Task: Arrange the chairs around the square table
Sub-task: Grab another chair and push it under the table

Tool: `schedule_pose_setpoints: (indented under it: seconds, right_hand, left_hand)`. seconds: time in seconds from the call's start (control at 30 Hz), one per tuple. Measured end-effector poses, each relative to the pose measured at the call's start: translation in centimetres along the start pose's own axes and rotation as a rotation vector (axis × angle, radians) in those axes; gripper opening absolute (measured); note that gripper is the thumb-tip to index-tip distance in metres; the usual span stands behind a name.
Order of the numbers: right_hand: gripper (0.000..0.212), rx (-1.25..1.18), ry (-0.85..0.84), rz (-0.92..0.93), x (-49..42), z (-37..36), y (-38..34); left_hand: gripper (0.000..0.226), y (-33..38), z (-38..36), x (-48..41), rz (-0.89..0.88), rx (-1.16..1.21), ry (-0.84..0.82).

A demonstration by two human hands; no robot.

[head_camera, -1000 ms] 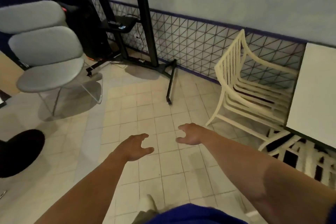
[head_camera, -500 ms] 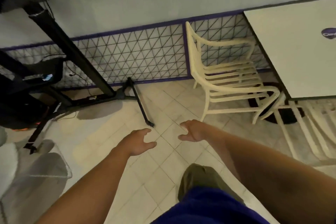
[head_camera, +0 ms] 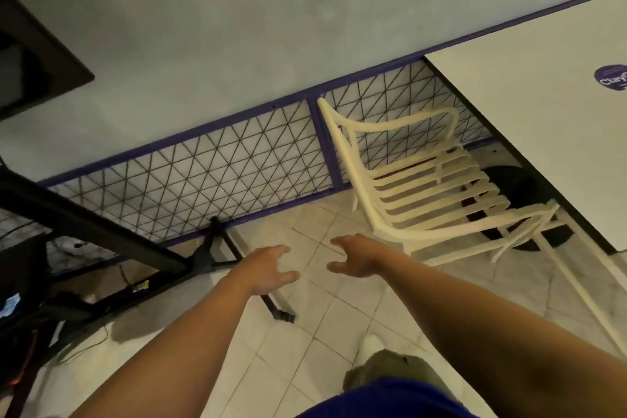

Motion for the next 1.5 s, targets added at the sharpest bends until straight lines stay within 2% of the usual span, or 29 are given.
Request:
schedule_pose_setpoints:
  seconds: [0.17,0.33,0.43,0.5,0.63,0.73,0.83,0.93,1.13,1.3,1.5]
  right_hand:
    - [0.075,-0.045,0.178,-0.040,-3.8,7.5,1.3]
    - [0.071,-0.154,0.398,-0.119,-4.5,12.8,5.4]
    - [0.071,-0.264,0.416,-0.240,-5.0,12.8,9.6]
    - [0.080,-0.348,0.408,-0.342,-5.8,11.4,12.5]
    - [0.084,-0.529,0.388,-0.487,-7.7,7.9,15.0]
    - [0.076,-0.649,0.353,-0.569,-10.3,5.5,14.8]
    - [0.057,-0.682,0.373,-0.637,-11.8,4.7,14.6]
    - [0.050,-0.660,0.355,-0.691,-12.2,5.2,15.1]
    - [0.093,-0.719,0.362,-0.703,-12.1,4.9,15.1]
    - [0.097,-0.721,0.394,-0.689,-12.0,5.4,14.9]
    - [0.098,-0.713,0.392,-0.692,-12.5,5.5,15.0]
  left_hand:
    - [0.075,5.2,8.5,-5.8,-0.105,-0.145,0.050]
    - [0.074,13.4,13.5,-12.4,-0.261,-0.321,0.078]
    - [0.080,19.5,14.2,-16.9,-0.430,-0.517,0.094]
    - [0.082,23.5,14.2,-20.2,-0.548,-0.644,0.085]
    - [0.086,27.9,12.9,-25.5,-0.679,-0.849,-0.005]
    - [0.091,29.1,11.1,-28.8,-0.745,-1.064,-0.094]
    - [0.083,28.1,9.9,-31.0,-0.776,-1.189,-0.203]
    - [0.075,27.6,9.8,-32.7,-0.833,-1.250,-0.201]
    - [0.091,27.8,12.1,-35.3,-0.832,-1.302,-0.215]
    - [0.093,27.7,11.9,-35.8,-0.888,-1.341,-0.223]
    - [0.089,27.7,12.1,-36.6,-0.864,-1.316,-0.195]
Point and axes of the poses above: each hand's wrist, its own x-axis away from the middle knuckle, its own z-axis out of the back of the hand, y = z × x, the point moved 10 cm from there along -x, towards the middle knuckle, and after that the axes turned 11 degrees about z, right-handed, at the moved point
